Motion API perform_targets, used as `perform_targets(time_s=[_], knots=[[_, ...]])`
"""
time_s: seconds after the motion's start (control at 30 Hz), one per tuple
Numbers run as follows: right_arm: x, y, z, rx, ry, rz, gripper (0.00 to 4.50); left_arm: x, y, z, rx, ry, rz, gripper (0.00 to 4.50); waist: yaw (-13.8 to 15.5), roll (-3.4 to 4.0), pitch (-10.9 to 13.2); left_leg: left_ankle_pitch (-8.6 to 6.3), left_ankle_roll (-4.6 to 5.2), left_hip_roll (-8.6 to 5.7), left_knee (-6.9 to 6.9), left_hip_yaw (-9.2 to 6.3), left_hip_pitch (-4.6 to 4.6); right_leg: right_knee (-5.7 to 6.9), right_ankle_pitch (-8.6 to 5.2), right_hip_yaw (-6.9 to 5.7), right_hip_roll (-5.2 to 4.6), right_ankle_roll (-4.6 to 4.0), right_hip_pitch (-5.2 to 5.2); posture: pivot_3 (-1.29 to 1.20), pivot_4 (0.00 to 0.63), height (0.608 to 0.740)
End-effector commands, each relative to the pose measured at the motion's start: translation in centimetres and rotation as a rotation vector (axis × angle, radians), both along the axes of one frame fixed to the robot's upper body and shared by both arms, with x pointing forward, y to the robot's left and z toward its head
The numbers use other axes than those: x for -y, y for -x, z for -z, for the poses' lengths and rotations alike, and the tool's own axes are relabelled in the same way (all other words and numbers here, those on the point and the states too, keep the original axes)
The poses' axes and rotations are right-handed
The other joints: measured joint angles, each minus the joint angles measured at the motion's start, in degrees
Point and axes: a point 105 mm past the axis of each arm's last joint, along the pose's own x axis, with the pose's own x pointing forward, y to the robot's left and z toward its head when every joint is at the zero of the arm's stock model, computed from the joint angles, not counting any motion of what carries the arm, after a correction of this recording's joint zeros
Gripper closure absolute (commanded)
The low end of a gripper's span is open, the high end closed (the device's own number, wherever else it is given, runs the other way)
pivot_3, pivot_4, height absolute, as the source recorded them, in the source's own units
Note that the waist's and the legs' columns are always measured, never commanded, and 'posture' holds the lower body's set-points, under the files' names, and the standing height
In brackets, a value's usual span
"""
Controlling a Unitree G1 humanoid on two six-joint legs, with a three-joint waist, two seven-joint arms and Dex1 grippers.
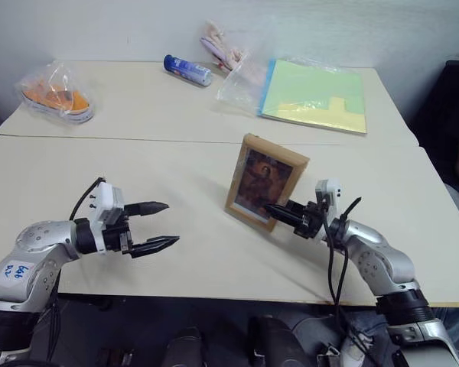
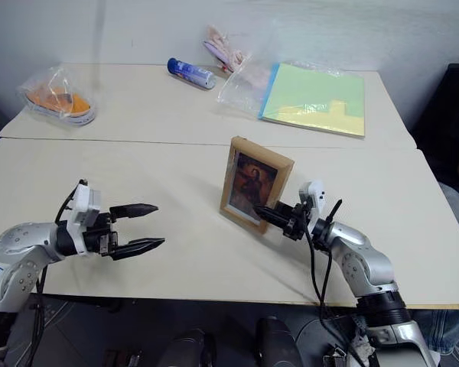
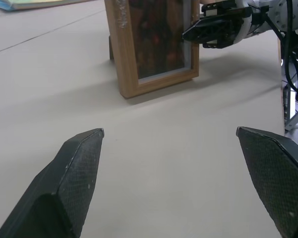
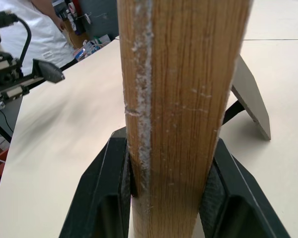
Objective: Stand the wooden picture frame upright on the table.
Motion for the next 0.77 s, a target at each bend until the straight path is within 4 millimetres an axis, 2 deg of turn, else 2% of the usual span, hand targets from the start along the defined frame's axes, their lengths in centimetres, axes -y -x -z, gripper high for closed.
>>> perform_targets(time_s=[0.03,0.23,0.43,0.57,0.6,0.7,0.77], knots=[[1.1,-0.2,1.3,-0.024,0.058,0.042,2.30,-0.5,-0.1,-0.7,0.049,-0.017,-0.009,0.00,0.07,-0.03,-0.01,0.00,0.00,0.00,0.00,-0.01,-0.01,0.00,0.00,0.00,0.00,0.00,0.00,0.00,0.150,0.740],[1.4,0.5,-0.4,0.108,0.092,0.015,0.13,-1.1,0.1,-0.1,0.053,-0.039,-0.025,0.00,0.13,-0.01,0.00,-0.02,0.03,-0.01,0.00,0.00,-0.15,0.10,0.01,-0.02,0.00,0.02,-0.09,0.00,0.150,0.740],[2.7,2.5,-0.7,0.238,0.245,-0.049,0.04,-2.7,0.4,1.4,0.043,-0.081,-0.089,0.00,0.15,-0.02,0.00,-0.02,0.04,0.00,-0.02,-0.01,-0.14,0.01,0.01,-0.03,0.00,0.02,-0.09,0.00,0.150,0.740],[5.4,3.5,-1.1,0.377,0.395,-0.019,0.04,-4.0,1.0,2.2,0.062,-0.136,-0.140,0.00,0.17,0.00,0.01,-0.03,0.04,-0.01,-0.02,0.00,-0.13,-0.12,0.01,-0.03,-0.01,0.02,-0.09,0.00,0.150,0.740],[6.3,4.0,-1.3,0.462,0.454,-0.015,0.04,-4.4,1.2,2.5,0.065,-0.151,-0.154,0.00,0.18,0.00,0.01,-0.04,0.04,-0.02,-0.03,0.00,-0.13,-0.16,0.01,-0.02,-0.01,0.02,-0.09,0.00,0.150,0.740],[8.8,5.4,-0.7,0.556,0.591,-0.039,0.04,-5.8,2.0,3.1,0.080,-0.193,-0.195,0.00,0.20,-0.01,0.01,-0.05,0.05,-0.02,-0.07,0.01,-0.11,-0.23,0.01,-0.03,-0.01,0.02,-0.05,0.00,0.150,0.740],[9.7,5.9,-0.3,0.596,0.637,-0.045,0.04,-6.4,2.4,3.4,0.094,-0.222,-0.209,0.00,0.19,-0.01,0.01,-0.05,0.05,-0.01,-0.06,0.01,-0.07,-0.25,0.01,-0.04,0.00,0.02,0.01,0.00,0.150,0.740]])
